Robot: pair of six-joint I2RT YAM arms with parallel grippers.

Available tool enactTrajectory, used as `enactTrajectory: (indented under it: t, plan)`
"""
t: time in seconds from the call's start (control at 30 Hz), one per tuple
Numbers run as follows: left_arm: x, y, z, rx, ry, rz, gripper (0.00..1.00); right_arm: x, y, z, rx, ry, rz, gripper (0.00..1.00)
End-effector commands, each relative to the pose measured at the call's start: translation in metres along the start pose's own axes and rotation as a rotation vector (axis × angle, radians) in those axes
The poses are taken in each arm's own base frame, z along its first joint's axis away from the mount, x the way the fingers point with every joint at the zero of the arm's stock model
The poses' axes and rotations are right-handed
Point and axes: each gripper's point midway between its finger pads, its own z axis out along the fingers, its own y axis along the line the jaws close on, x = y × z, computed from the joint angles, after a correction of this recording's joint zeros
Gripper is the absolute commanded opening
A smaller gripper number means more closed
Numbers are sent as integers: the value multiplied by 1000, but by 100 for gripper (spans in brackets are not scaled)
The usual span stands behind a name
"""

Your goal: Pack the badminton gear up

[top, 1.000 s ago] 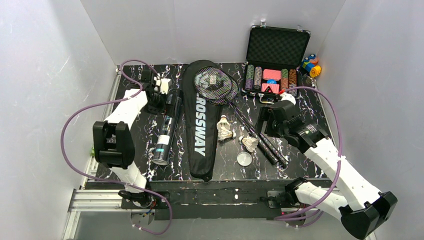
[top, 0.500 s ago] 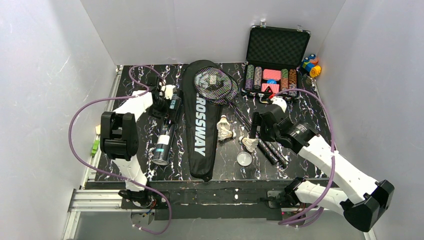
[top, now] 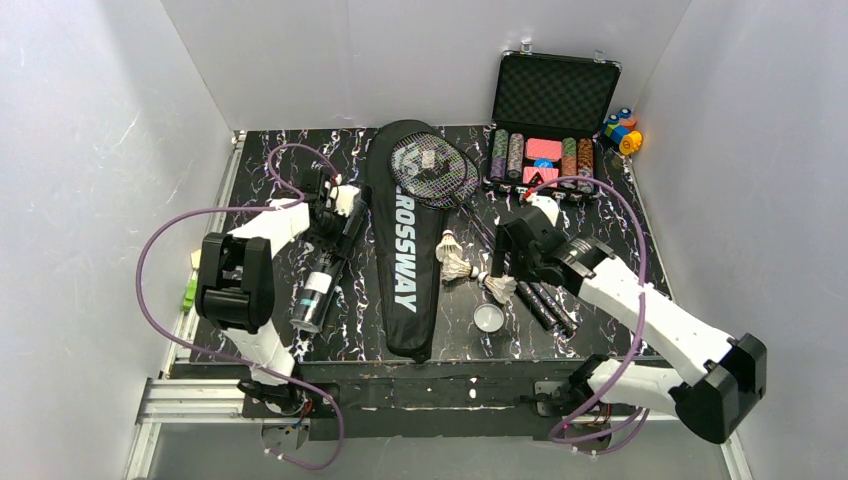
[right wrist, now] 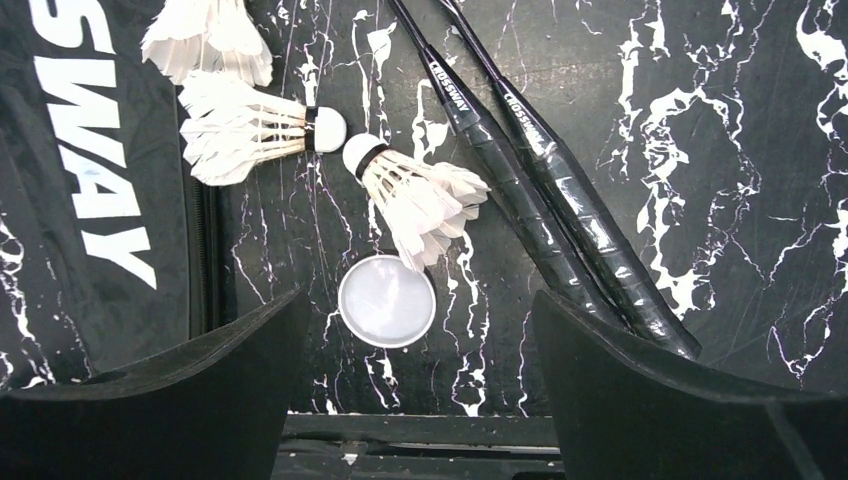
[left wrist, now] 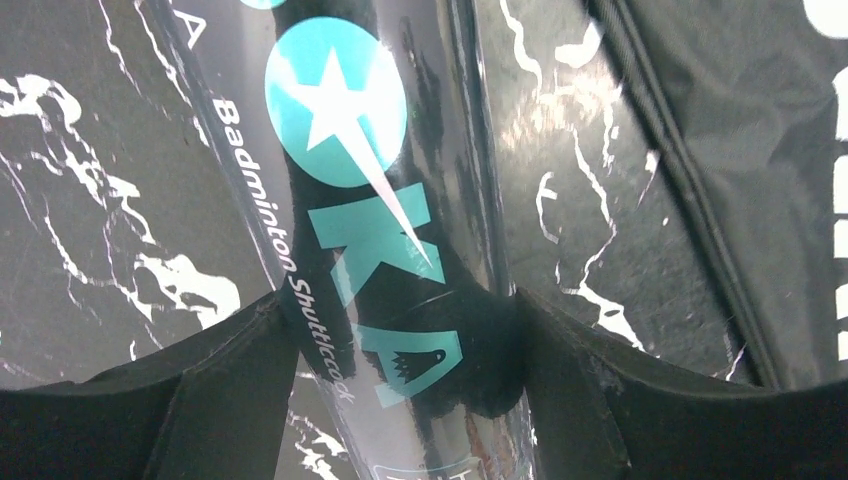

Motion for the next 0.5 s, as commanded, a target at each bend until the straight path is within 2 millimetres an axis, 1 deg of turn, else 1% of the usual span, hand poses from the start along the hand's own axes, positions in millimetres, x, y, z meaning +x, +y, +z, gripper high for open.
enactTrajectory:
  t: [0.0, 0.13, 0.2, 0.27, 0.33, 0.4, 0.43, 0.47]
  plan:
    - [29, 1, -15, -50, 41, 89, 30, -26, 26, 5, -44, -50, -14, 90]
    - [31, 3, -51, -97, -2, 142, 28, -37, 42, 23, -31, -40, -62, 89]
    - [29, 3, -77, -123, -43, 180, 26, -42, 51, 36, -29, -35, -86, 89]
    - [31, -2, -100, -124, -72, 223, 24, -47, 62, 46, -47, -39, -112, 89]
    - [33, -12, -121, -97, -104, 280, 24, -53, 72, 58, -56, -44, -152, 89]
    - [42, -24, -136, -49, -110, 343, 24, -56, 83, 69, -81, -40, -197, 87]
    - [54, -34, -141, 9, -85, 384, 24, -57, 89, 74, -98, -40, -220, 86]
    - [60, -40, -146, 38, -76, 429, 24, -58, 93, 79, -112, -41, -240, 85]
